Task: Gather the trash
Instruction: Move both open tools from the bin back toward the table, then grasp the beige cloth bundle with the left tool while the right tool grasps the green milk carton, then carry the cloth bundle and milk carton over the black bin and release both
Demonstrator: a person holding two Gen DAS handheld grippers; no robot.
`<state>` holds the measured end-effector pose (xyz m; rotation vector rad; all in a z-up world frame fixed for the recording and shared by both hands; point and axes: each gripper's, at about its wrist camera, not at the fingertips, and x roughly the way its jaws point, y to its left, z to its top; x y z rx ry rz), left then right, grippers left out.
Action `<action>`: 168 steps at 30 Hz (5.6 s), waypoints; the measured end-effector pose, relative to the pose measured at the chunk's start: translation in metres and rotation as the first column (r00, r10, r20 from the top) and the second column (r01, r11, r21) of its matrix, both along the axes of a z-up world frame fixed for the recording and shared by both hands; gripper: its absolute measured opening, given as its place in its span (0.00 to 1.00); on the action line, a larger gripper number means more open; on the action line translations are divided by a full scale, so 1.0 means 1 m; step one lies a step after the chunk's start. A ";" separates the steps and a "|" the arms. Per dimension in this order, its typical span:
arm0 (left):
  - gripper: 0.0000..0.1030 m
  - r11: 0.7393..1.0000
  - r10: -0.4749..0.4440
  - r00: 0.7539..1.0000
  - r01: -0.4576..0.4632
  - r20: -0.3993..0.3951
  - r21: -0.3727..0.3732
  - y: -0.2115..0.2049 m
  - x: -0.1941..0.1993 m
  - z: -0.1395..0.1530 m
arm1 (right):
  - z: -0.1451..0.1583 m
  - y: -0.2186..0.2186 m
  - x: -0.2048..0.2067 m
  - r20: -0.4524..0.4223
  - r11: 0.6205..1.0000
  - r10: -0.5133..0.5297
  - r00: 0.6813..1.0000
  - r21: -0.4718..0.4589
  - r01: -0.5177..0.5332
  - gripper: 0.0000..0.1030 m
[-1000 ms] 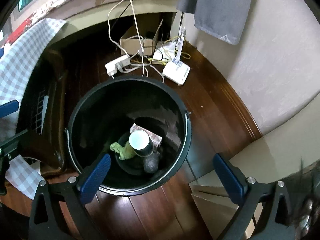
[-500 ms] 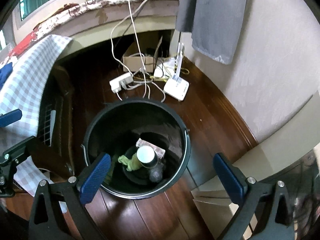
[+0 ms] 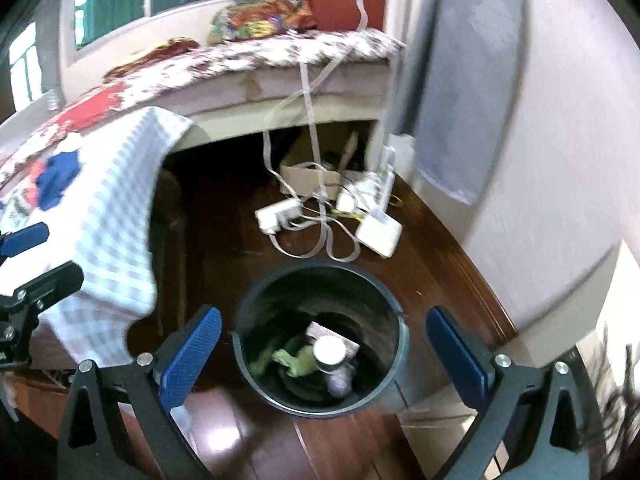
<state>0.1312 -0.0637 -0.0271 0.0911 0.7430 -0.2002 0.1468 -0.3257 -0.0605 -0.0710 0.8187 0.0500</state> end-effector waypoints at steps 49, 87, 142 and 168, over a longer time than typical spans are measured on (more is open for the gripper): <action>0.83 0.679 0.721 0.693 -0.708 -0.004 -0.195 0.324 -0.124 -0.037 | 0.013 0.385 -0.003 -0.008 0.763 0.644 0.765 0.080 -0.642 0.98; 0.20 0.767 0.624 0.780 -0.599 0.049 -0.231 0.324 -0.114 -0.010 | 0.026 0.396 0.024 0.058 0.741 0.655 0.753 0.146 -0.656 0.40; 0.20 0.986 0.079 0.994 -0.067 0.078 -0.155 0.073 -0.031 0.019 | 0.045 0.041 -0.021 0.105 0.973 0.147 0.983 0.161 -0.163 0.40; 0.20 0.962 -0.263 0.958 0.253 -0.112 -0.100 -0.071 0.018 -0.048 | -0.039 -0.062 -0.030 -0.095 0.992 -0.014 0.995 0.126 0.026 0.40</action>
